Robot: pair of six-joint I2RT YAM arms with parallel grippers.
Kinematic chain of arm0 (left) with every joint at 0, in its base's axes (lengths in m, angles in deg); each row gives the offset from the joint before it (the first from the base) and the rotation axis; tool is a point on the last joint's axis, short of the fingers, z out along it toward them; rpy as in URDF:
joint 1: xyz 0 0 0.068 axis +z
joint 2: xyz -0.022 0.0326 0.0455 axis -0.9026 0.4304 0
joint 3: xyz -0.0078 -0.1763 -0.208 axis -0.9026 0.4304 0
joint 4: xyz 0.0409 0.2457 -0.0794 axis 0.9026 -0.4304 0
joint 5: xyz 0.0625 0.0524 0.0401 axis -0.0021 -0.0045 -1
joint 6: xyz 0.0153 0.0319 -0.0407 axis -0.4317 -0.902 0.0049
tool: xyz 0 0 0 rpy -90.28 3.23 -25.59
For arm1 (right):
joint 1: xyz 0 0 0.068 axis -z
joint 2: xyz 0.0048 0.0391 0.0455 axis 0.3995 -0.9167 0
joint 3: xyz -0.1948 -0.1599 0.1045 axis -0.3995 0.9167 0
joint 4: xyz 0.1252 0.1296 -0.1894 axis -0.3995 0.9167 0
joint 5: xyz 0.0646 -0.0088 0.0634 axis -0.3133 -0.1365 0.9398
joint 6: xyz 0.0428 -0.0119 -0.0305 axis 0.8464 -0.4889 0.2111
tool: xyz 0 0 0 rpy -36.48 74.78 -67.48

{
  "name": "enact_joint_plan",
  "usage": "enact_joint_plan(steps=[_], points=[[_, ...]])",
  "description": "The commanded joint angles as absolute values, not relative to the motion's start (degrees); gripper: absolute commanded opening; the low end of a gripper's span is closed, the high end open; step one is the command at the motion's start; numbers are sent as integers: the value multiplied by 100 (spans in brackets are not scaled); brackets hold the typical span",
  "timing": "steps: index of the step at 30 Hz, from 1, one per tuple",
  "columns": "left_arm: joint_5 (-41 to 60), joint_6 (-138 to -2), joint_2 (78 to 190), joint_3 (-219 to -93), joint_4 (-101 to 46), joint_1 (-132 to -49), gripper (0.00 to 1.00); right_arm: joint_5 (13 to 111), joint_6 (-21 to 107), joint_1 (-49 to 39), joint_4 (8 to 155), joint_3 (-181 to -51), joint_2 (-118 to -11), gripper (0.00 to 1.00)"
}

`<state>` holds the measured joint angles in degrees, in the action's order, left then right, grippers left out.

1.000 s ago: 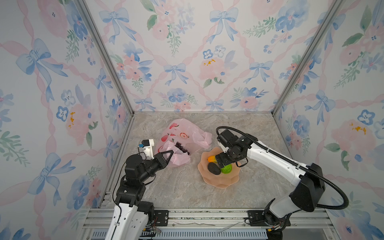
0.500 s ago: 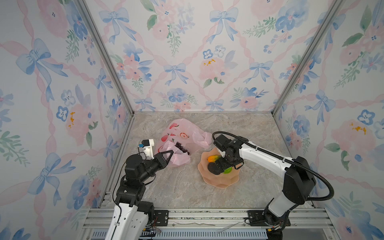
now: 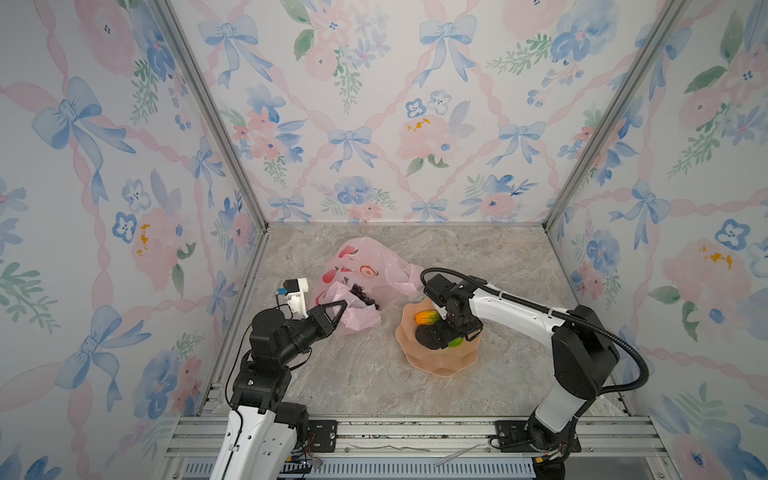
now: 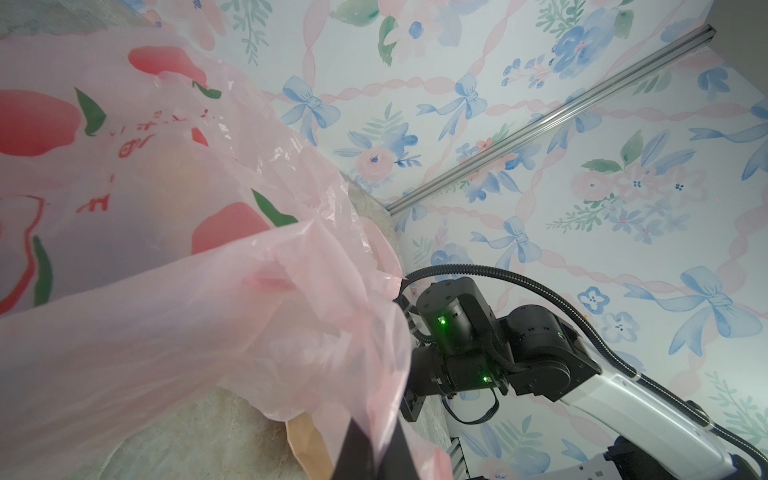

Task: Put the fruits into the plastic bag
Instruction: 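Lower the open right gripper onto the green spiky fruit in the bowl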

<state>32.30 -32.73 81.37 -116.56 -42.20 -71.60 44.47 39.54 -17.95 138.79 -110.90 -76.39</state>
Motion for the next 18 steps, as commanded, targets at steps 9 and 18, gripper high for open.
enact_joint_plan(steps=[9,18], points=[[3244,-3342,8179,-11628,-4055,-7123,0,4455,3892,-1616,13722,-10911,-7864,78],[3235,-3325,8136,-11593,-4061,-7120,0,4516,3907,-1600,13639,-10803,-7869,69]])
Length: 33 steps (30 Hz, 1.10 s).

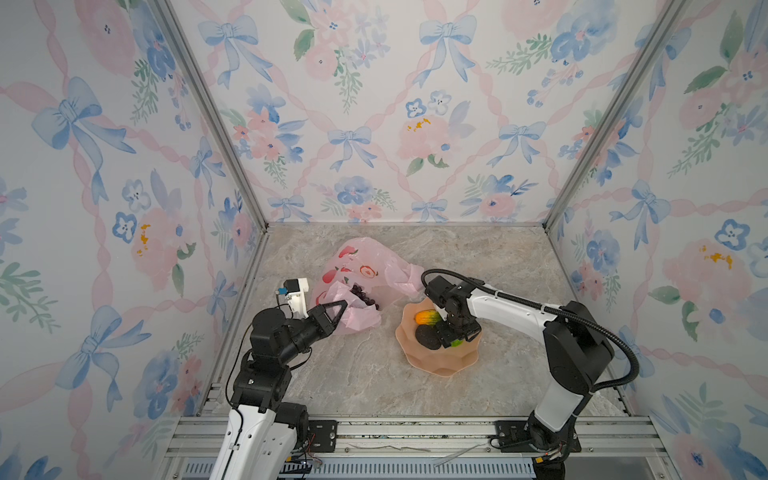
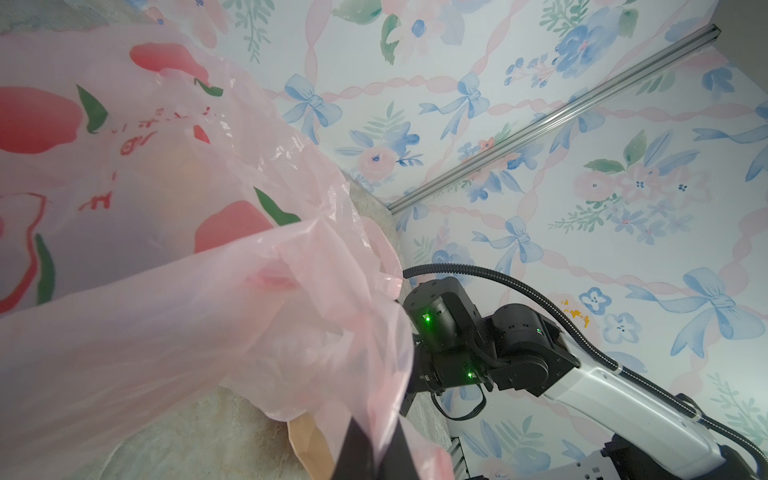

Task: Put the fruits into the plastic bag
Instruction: 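Lower the open right gripper onto the green spiky fruit in the bowl, then close the right gripper on the green fruit and lift it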

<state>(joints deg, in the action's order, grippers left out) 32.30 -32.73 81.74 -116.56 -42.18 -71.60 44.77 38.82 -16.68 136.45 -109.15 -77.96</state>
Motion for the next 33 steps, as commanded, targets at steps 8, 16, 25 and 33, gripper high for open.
enact_joint_plan(steps=[8,16,25,33], points=[[3243,-3316,8114,-11568,-4054,-7120,0,4534,3941,-1609,13703,-10775,-7717,60],[3241,-3307,8101,-11555,-4062,-7126,0,4498,3995,-1618,13944,-10793,-7251,59],[3265,-3307,8101,-11569,-4046,-7127,0,4868,4112,-1515,14221,-10852,-6378,59],[3311,-3303,8075,-11593,-4045,-7128,0,5905,4417,-1365,14180,-11230,-5659,59]])
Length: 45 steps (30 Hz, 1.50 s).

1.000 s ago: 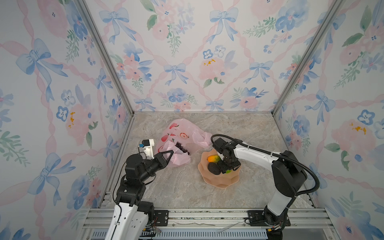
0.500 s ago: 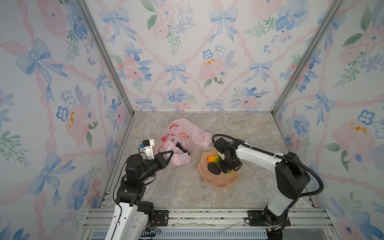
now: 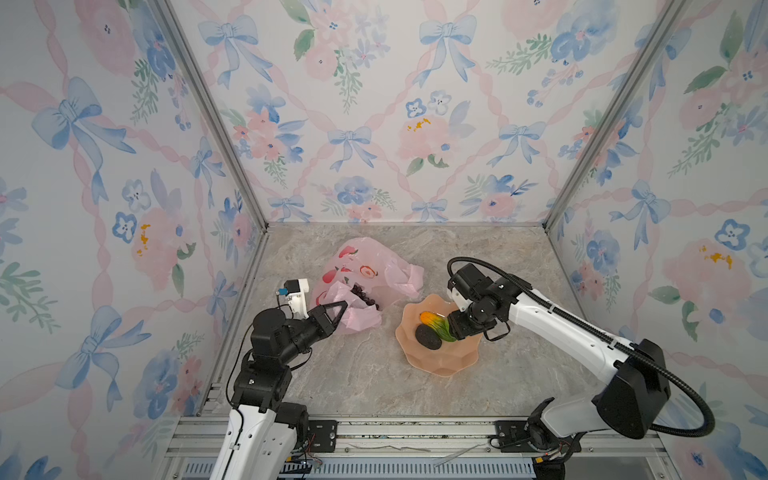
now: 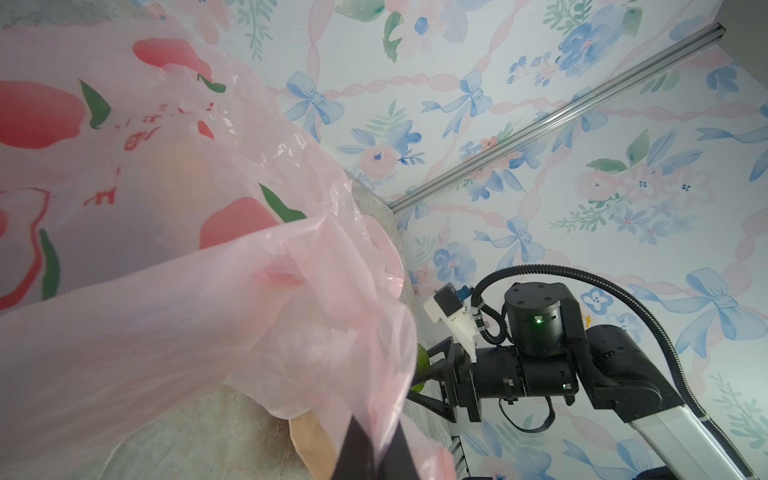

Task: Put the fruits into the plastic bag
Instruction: 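Close the right gripper on the green fruit and lift it, then carry the green fruit with the right gripper to the bag opening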

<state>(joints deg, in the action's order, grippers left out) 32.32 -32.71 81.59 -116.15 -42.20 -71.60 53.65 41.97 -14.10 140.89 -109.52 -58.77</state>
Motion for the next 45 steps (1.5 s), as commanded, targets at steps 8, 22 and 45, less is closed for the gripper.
enact_joint_plan(steps=[8,22,45], points=[[3364,-3297,8039,-11597,-4049,-7128,0,6939,4897,-1354,13705,-11699,-5428,59],[3411,-3219,7908,-11500,-4048,-7126,0,7610,5325,-1638,12768,-12816,-6520,60],[3507,-3228,7942,-11584,-4049,-7128,0,8018,5169,-2191,12893,-14338,-8566,60]])
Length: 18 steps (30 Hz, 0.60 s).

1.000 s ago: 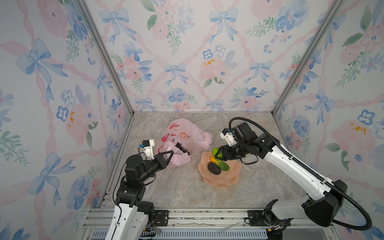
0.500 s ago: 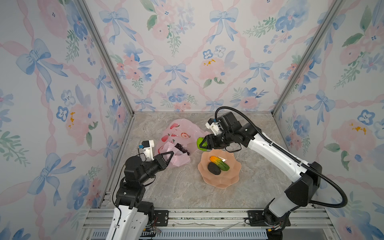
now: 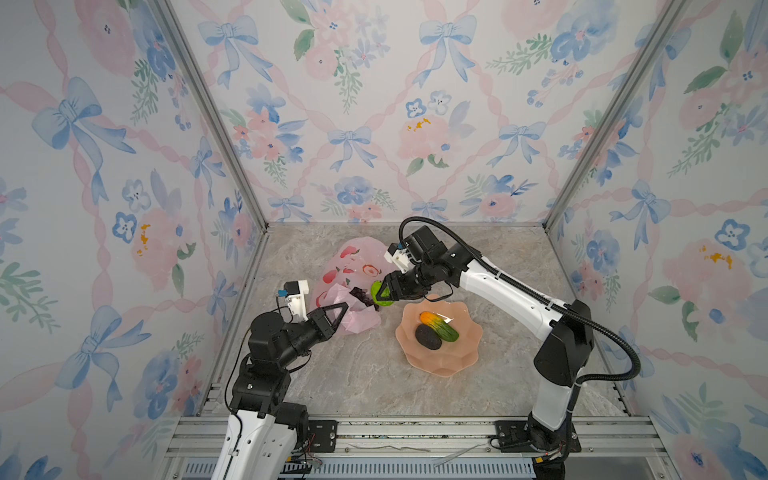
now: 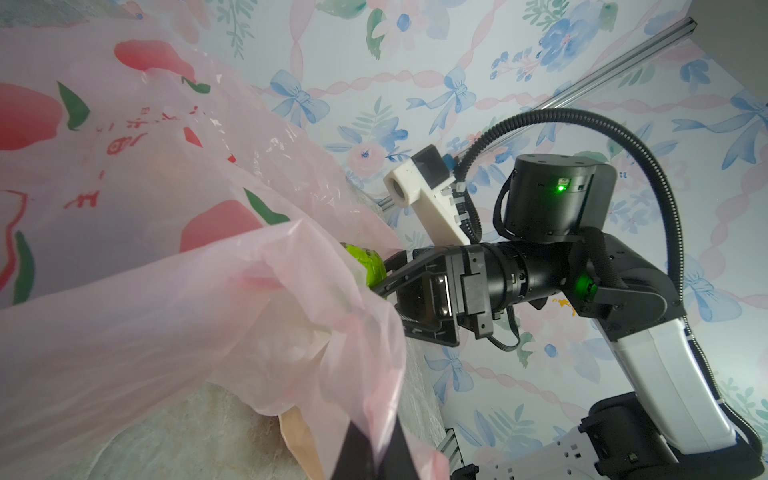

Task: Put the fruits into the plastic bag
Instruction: 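Carry the green fruit with the right gripper to the bag opening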

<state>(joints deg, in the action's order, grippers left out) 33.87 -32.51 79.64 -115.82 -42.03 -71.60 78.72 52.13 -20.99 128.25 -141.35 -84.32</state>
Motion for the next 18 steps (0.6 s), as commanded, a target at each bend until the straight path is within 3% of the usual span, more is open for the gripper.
enact_joint_plan(steps=[1,18], points=[[3507,-3234,7942,-11591,-4049,-7128,0,8030,5175,-2213,12907,-14350,-8599,60],[3500,-3202,7877,-11567,-4048,-7128,0,8238,5277,-2659,12828,-14895,-9362,60]])
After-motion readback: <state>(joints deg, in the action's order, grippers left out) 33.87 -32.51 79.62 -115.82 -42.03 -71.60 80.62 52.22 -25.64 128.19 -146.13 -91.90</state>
